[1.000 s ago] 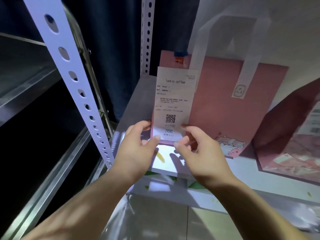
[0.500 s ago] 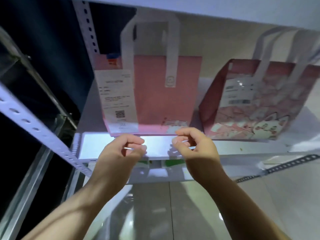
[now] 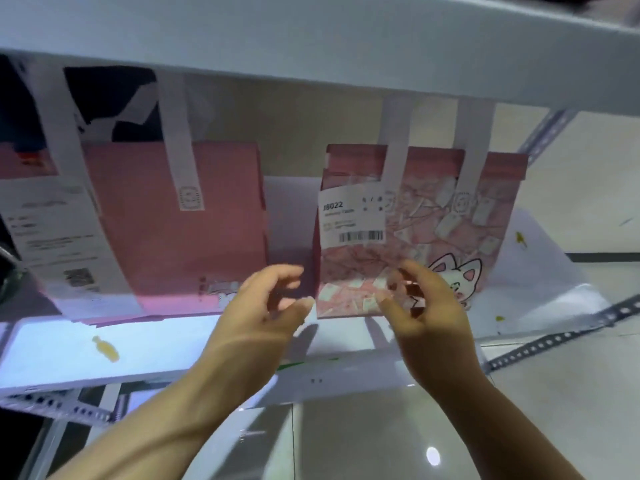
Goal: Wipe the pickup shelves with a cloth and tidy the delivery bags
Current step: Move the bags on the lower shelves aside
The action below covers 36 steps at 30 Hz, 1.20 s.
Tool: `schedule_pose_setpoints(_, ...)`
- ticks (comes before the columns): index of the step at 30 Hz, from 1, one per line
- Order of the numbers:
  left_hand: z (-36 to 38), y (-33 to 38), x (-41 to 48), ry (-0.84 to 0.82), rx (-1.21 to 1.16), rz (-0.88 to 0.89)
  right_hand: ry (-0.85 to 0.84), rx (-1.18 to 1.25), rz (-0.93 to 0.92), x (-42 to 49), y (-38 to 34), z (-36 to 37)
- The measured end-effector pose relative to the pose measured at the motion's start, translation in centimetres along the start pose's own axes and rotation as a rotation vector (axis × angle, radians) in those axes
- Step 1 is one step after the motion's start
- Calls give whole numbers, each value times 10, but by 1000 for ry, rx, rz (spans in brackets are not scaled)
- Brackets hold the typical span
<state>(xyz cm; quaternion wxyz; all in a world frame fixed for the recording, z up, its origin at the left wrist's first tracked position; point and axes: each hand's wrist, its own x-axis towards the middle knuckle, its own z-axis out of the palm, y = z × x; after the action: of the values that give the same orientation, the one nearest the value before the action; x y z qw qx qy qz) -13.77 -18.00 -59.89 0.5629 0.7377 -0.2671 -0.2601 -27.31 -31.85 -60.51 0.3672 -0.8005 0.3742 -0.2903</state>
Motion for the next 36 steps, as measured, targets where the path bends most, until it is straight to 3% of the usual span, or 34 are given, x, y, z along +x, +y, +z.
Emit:
schedule_pose_setpoints(10,48,20,43,194,-18,82,-156,-48,-104,38,15,-14)
schedule_pose_setpoints(14,53,20,49,247,-47,48,-262,-20,-52,42,19,-12)
schedule_pose_setpoints(25,49,29,20,253,31,-77,-281,41,-67,35,12,-34)
schedule_pose_setpoints(36,44,66,-62,202,-18,-130,-159,137,42,-10,-14,-86)
